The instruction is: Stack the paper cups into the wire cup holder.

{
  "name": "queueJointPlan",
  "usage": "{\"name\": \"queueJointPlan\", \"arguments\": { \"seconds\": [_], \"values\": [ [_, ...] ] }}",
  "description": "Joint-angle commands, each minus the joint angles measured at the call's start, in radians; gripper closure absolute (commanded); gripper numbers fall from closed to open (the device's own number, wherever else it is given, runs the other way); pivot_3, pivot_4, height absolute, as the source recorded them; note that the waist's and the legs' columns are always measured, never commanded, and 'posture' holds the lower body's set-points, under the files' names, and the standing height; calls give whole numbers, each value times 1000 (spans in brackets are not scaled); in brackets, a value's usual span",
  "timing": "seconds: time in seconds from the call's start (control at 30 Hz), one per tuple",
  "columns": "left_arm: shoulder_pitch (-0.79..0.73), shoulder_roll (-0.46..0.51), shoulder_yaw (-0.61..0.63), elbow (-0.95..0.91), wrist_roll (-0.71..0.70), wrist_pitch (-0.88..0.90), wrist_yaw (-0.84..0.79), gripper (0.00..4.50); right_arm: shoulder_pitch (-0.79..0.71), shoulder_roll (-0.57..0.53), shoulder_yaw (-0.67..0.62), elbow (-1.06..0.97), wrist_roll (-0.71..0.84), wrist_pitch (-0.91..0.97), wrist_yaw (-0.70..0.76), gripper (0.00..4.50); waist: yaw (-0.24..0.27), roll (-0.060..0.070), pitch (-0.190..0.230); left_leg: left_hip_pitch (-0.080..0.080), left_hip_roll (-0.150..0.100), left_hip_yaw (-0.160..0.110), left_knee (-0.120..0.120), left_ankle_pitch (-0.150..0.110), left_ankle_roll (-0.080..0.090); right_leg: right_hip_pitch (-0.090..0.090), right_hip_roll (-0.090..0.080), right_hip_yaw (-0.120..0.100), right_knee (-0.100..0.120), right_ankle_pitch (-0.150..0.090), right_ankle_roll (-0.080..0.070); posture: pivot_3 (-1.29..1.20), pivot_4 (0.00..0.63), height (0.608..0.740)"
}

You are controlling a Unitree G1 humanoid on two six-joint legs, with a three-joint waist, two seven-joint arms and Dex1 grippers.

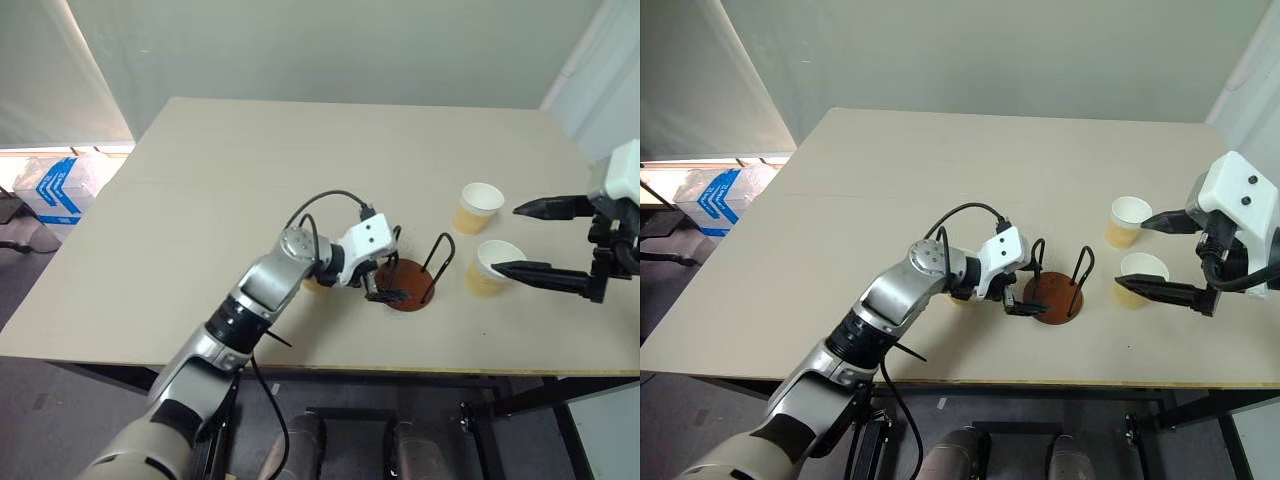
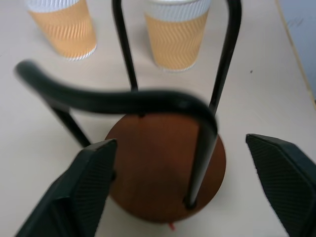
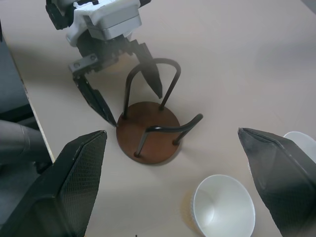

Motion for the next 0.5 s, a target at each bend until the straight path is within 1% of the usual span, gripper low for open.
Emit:
{"name": "queueJointPlan", "arguments": {
  "seconds": [0.03, 0.13, 0.33, 0.43, 0.5],
  "values": [
    [-18, 30, 27, -51, 7, -16, -11, 31, -26, -12, 3, 14, -17, -32, 1, 0, 0, 0, 0, 0, 0, 0, 0, 0, 0, 0, 0, 0, 0, 0, 0, 0, 150, 740],
    [-33, 56, 40, -47, 7, -7, -10, 31, -37, -16, 23, 26, -25, -49, 8, 0, 0, 0, 0, 0, 0, 0, 0, 0, -1, 0, 0, 0, 0, 1, -1, 0, 150, 740],
    [-52, 72, 86, -54, 0, -6, 14, 31, -69, -22, 71, 60, -53, -88, 27, 0, 0, 0, 0, 0, 0, -1, 0, -1, -1, 0, 0, 0, 0, 1, -4, 0, 150, 740],
    [-70, 96, 105, -67, -7, -13, -5, 31, -117, -22, 123, 99, -86, -128, 32, 0, -2, 0, 0, 0, 0, 0, 0, -1, -2, 0, 0, 0, 0, 1, -6, 0, 150, 740],
    [-85, 116, 135, -76, -34, -1, -32, 31, -162, -15, 173, 134, -120, -162, 33, 0, -2, 0, 0, 0, 0, -1, 0, -1, -2, 0, 0, 0, 0, 2, -5, 0, 150, 740]
  ]
}}
